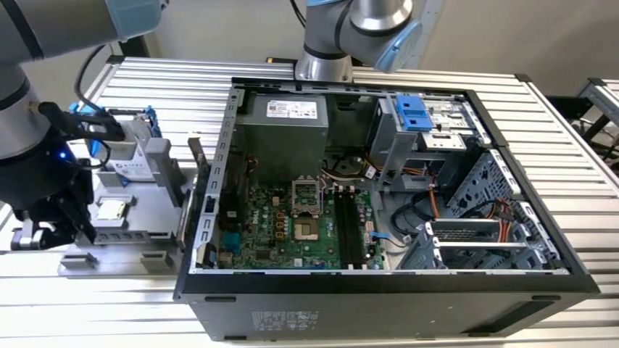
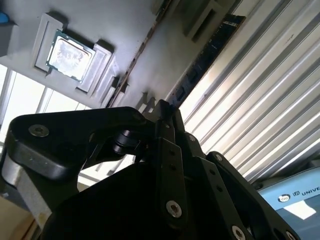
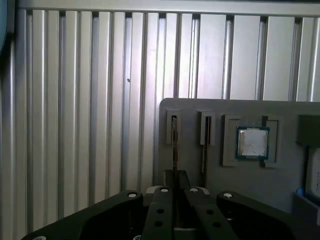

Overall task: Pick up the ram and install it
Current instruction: 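Pick up the ram and move it above insertion slot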

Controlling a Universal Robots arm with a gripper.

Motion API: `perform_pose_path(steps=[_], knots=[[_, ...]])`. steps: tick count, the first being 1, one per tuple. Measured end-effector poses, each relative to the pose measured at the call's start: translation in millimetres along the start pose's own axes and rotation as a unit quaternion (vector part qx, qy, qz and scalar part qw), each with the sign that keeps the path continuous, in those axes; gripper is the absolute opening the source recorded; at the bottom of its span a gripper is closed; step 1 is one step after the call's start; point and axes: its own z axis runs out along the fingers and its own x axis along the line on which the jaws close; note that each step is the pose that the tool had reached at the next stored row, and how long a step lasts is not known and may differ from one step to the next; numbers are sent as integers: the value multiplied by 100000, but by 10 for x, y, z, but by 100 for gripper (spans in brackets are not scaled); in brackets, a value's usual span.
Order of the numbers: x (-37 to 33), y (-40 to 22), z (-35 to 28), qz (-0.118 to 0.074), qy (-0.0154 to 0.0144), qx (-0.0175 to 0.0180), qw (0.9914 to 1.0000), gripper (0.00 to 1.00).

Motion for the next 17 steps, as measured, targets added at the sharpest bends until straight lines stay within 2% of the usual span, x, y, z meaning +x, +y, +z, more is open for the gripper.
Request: perform_pose_path(steps=[4, 17], knots=[[2, 3, -78, 2, -2, 1, 100000, 0], [7, 8, -232, 3, 5, 0, 100000, 0]])
